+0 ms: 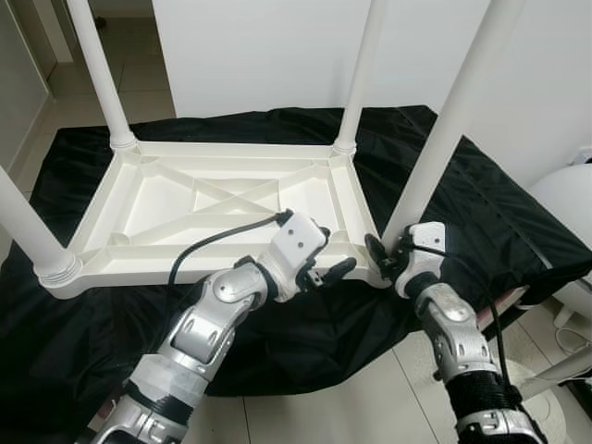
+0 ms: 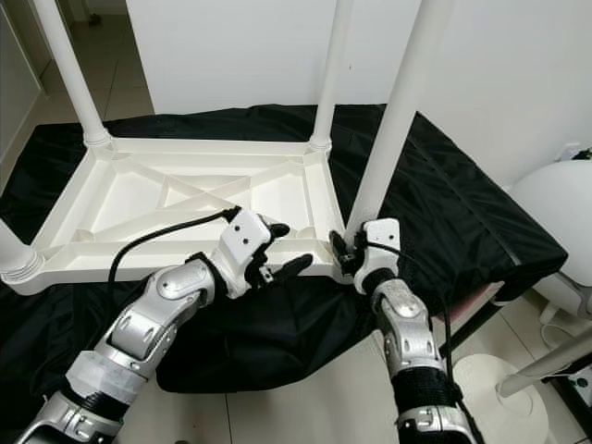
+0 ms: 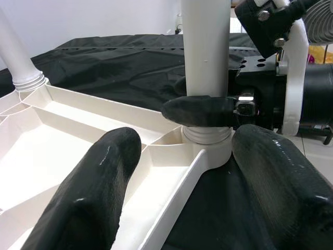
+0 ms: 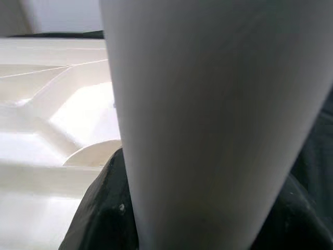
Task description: Building children table
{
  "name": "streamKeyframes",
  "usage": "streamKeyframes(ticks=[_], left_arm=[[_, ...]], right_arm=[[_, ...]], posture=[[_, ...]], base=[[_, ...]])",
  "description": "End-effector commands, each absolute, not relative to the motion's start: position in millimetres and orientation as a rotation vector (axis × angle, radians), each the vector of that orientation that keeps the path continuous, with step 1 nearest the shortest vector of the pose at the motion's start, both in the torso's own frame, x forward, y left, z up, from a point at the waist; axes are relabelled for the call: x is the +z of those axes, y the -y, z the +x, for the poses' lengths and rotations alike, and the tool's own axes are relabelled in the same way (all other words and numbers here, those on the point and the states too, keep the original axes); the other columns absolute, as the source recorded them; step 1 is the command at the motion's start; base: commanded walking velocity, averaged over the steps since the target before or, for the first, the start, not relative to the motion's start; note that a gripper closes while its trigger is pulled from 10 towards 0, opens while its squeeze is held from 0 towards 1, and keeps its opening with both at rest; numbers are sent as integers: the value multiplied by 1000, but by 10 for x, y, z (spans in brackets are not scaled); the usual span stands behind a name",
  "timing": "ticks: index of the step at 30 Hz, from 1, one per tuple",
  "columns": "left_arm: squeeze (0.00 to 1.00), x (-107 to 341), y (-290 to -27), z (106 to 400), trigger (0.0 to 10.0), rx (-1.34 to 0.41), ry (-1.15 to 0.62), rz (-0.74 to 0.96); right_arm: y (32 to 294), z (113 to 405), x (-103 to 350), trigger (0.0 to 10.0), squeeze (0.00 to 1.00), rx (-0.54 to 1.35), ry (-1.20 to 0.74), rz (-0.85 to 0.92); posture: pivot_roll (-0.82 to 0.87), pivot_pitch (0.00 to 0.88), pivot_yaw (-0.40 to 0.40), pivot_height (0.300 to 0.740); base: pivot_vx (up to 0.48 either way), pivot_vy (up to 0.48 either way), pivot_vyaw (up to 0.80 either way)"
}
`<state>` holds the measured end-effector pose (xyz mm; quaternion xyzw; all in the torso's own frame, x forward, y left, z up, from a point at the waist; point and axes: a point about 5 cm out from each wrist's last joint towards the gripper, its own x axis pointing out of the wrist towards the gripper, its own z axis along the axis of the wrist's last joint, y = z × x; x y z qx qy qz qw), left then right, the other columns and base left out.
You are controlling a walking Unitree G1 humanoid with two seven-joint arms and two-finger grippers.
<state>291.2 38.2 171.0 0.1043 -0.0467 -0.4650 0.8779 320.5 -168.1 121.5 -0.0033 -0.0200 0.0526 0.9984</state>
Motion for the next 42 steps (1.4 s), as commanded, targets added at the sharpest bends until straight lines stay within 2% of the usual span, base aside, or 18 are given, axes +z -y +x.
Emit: streamKeyframes(ticks=[1, 7, 15, 16, 20, 22, 23, 35, 42], left_arm=[[0, 1687, -367, 2921, 10000, -991, 82, 213], [0, 1682, -376, 2940, 10000, -978, 84, 215], [0, 1696, -400, 3017, 10000, -955, 88, 215], [0, 1707, -398, 3036, 10000, -954, 90, 213], [0, 1714, -397, 3059, 10000, -954, 92, 210], [0, 1723, -391, 3093, 10000, -952, 101, 215], [0, 1732, -397, 3119, 10000, -947, 105, 219], [0, 1737, -429, 3186, 10000, -936, 110, 237], [0, 1777, -372, 3164, 10000, -967, 120, 256]], right_arm=[[1758, 3136, 1052, 10000, 0, -59, -38, 1], [1625, 3056, 994, 10000, 0, -250, -64, 62], [1535, 3021, 1017, 10000, 0, -180, -38, 108], [1542, 3012, 1040, 10000, 1000, -151, -16, 133], [1548, 3005, 1061, 10000, 1000, -120, 9, 161], [1568, 3003, 1065, 10000, 1000, -123, 8, 107], [1567, 2996, 1081, 10000, 0, -100, 16, 86], [1582, 2980, 1145, 10000, 0, -3, 65, 33], [1602, 3022, 1227, 10000, 0, 140, 96, -11]], posture=[[-69, 0, -26, 740], [-69, 0, -23, 740], [-77, 0, -7, 740], [-82, 0, 4, 740], [-82, 0, 7, 740], [-88, 0, 19, 740], [-93, 0, 26, 740], [-105, 0, 56, 740], [-86, 0, 43, 740]], base=[[0, 0, 0], [0, 0, 0], [0, 0, 0], [0, 0, 0], [0, 0, 0], [0, 0, 0], [0, 0, 0], [0, 0, 0], [0, 0, 0]])
